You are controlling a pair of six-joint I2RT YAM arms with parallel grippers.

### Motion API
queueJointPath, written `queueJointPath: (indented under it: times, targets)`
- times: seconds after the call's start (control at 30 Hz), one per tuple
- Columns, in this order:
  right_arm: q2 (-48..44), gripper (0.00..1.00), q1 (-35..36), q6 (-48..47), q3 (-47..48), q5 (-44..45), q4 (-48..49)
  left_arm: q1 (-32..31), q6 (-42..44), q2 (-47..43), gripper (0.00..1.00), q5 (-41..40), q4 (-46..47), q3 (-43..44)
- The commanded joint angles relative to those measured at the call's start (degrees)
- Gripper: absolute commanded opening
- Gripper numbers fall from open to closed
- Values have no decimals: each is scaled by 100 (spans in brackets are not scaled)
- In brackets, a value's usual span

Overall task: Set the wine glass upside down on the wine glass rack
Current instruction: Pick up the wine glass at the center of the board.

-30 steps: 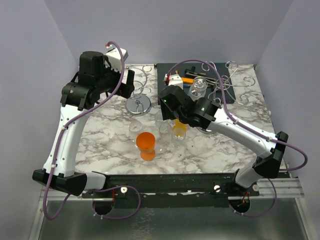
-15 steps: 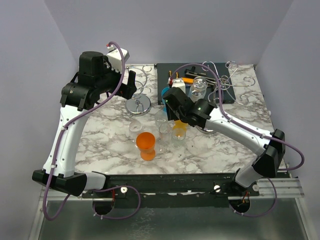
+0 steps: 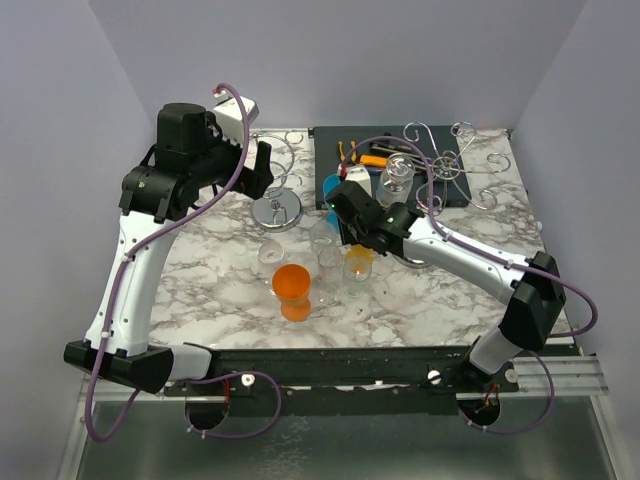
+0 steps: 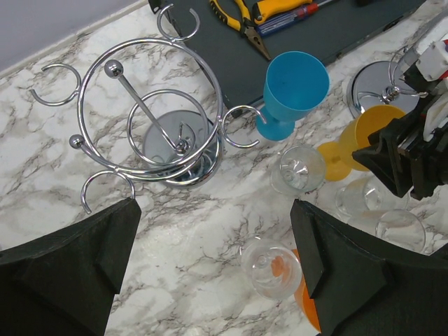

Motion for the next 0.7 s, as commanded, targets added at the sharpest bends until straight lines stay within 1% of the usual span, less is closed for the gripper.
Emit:
queueJointPath:
  times: [0.0, 0.13, 0.2, 0.27, 0.43, 0.5, 0.67]
  targets:
    - [57, 39, -95, -112, -172, -84, 300, 30, 20, -95, 98, 182, 0, 97]
    - [75, 38, -158, -147, -294, -207, 460, 28, 68, -101, 98, 209, 1, 93]
    - [134, 36, -167, -149, -314, -268, 481, 32, 98, -106, 98, 224, 1, 72]
    - [202, 29, -166, -161, -289, -348, 484, 28, 97, -113, 98, 250, 1, 65]
    - [126, 7, -167, -197, -142, -372, 354, 28, 73, -155, 98, 293, 1, 45]
    - [-13, 1, -167, -221, -74, -360, 247, 29, 64, -174, 96, 297, 9, 21]
    - [-541, 0, -166, -296, 32, -506, -20, 28, 34, -221, 95, 289, 19, 1]
